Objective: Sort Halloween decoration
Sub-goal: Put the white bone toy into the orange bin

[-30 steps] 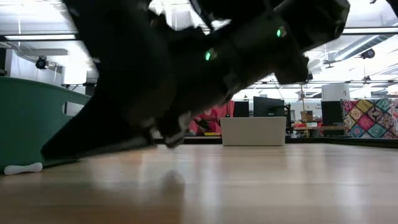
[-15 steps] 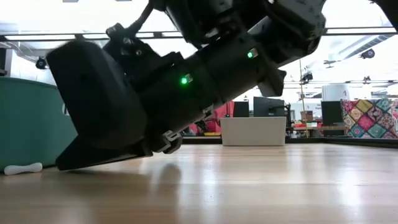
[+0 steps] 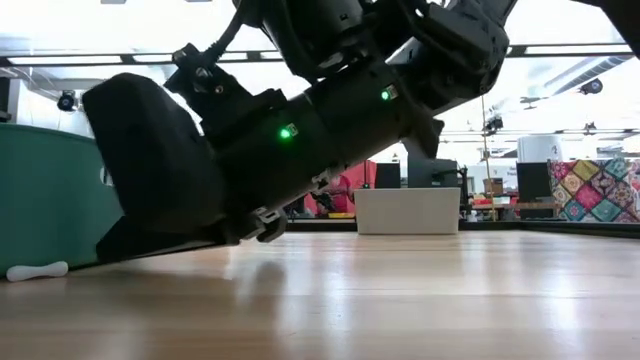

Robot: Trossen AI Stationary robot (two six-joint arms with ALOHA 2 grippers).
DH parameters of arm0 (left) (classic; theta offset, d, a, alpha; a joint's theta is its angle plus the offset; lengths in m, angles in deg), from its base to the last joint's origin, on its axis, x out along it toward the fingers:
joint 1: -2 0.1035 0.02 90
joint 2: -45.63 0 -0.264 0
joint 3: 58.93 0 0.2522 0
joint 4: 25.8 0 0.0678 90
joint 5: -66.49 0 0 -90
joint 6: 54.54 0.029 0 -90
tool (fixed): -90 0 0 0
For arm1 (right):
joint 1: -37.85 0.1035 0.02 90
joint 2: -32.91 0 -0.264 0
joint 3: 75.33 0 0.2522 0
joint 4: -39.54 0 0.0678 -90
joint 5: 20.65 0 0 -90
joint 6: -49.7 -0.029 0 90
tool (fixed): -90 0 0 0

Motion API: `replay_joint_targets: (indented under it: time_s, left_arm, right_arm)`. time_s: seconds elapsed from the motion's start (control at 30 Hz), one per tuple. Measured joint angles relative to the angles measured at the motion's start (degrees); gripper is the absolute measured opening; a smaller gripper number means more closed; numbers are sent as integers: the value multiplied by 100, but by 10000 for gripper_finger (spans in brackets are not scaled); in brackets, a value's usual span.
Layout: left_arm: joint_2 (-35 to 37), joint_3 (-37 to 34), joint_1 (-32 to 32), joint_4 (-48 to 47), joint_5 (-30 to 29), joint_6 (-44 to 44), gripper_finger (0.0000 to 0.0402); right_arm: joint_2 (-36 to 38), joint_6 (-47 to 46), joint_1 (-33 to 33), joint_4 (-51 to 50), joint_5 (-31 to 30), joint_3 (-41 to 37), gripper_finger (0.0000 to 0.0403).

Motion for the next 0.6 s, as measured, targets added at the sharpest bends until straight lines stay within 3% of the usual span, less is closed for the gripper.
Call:
replay_joint_targets:
  time_s: [0.23, 0.6]
  left_arm:
    - [0, 0, 9, 51, 0, -7, 36]
    - [0, 0, 9, 107, 11, -42, 36]
  right_arm:
    - [-385, 13, 18, 218, 25, 327, 38]
    - [-379, -73, 134, 92, 373, 495, 38]
